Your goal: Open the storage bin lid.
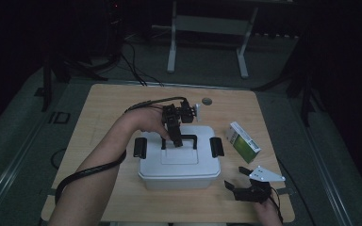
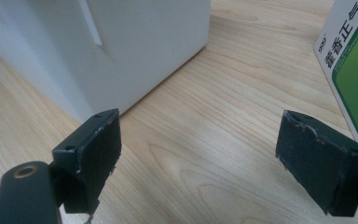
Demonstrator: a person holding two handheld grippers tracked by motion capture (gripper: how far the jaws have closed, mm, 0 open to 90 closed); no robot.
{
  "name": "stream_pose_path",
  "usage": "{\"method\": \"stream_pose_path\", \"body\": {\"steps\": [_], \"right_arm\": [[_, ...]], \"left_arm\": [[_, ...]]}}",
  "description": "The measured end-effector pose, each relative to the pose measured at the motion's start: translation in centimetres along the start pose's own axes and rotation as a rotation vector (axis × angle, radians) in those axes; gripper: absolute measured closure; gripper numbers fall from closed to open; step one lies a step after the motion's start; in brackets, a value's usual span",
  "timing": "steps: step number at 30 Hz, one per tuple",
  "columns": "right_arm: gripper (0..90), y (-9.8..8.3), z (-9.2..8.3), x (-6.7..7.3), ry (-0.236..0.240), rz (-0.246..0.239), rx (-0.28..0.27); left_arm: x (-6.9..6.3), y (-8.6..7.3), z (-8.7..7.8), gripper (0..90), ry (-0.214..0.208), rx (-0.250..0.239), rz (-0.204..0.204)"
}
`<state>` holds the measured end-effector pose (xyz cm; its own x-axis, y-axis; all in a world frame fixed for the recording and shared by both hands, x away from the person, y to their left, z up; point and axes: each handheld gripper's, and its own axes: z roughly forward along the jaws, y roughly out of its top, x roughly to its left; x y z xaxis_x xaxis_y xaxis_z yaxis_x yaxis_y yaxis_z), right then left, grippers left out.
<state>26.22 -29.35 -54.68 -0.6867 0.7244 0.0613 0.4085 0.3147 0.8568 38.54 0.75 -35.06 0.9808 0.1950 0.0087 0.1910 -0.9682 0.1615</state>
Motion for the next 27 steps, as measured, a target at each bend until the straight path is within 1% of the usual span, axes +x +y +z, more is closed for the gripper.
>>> {"method": "stream_pose_path", "body": {"steps": [3,4,6,7,8,10,11,12,13,14,15,18,19,20,22,23,24,25,27], "right_arm": [[13.9,0.0,0.0,0.0,0.003,-0.001,0.0],[13.9,0.0,0.0,0.0,0.003,-0.001,0.0],[13.9,0.0,0.0,0.0,0.004,0.0,-0.002],[13.9,0.0,0.0,0.0,0.005,0.0,-0.001],[13.9,0.0,0.0,0.0,0.005,0.001,-0.001],[13.9,0.0,0.0,0.0,0.006,0.001,-0.001],[14.0,0.0,0.0,0.0,0.005,0.0,0.0],[13.9,0.0,0.0,0.0,0.005,0.0,-0.001],[13.9,0.0,0.0,0.0,0.007,0.002,-0.002],[14.0,0.0,0.0,0.0,0.007,0.003,-0.002],[13.9,0.0,0.0,-0.1,0.008,0.005,-0.004],[14.0,0.0,0.0,-0.1,0.009,0.008,-0.004],[14.0,0.0,0.0,-0.1,0.009,0.009,-0.004],[13.9,0.0,-0.1,-0.1,0.01,0.008,-0.005],[14.0,0.0,0.0,-0.1,0.009,0.008,-0.004],[14.0,0.0,0.0,-0.1,0.009,0.007,-0.003],[13.9,0.0,0.0,-0.1,0.009,0.007,-0.003],[14.0,0.0,0.0,-0.1,0.009,0.005,-0.002],[14.0,0.0,0.0,-0.1,0.01,0.007,-0.003]], "left_arm": [[-0.2,0.3,0.3,48.6,-0.004,0.041,0.031],[-0.2,0.3,0.4,49.8,-0.003,0.047,0.031],[-0.3,0.4,0.5,54.5,-0.002,0.05,0.037],[-0.3,0.5,0.5,55.9,0.006,0.05,0.041],[-0.3,0.6,0.5,59.3,0.012,0.046,0.042],[-0.3,0.6,0.6,65.2,0.0,0.044,0.043],[-0.3,0.6,0.6,65.7,-0.003,0.044,0.04],[-0.4,0.6,0.7,69.0,-0.01,0.052,0.038],[-0.4,0.7,0.7,71.7,-0.021,0.061,0.044],[-0.5,0.7,0.8,71.8,-0.021,0.065,0.057],[-0.6,0.7,0.9,76.1,-0.026,0.07,0.053],[-0.7,0.8,1.2,77.0,-0.025,0.079,0.063],[-0.7,0.7,1.3,81.0,-0.03,0.076,0.064],[-0.7,0.7,1.3,81.0,-0.025,0.074,0.065],[-0.7,0.7,1.4,81.7,-0.033,0.07,0.066],[-0.7,0.7,1.4,81.9,-0.03,0.071,0.066],[-0.8,0.7,1.4,82.1,-0.043,0.077,0.067],[-0.9,0.7,1.3,83.1,-0.039,0.076,0.087],[-1.0,0.8,1.3,83.3,-0.035,0.084,0.095]]}}
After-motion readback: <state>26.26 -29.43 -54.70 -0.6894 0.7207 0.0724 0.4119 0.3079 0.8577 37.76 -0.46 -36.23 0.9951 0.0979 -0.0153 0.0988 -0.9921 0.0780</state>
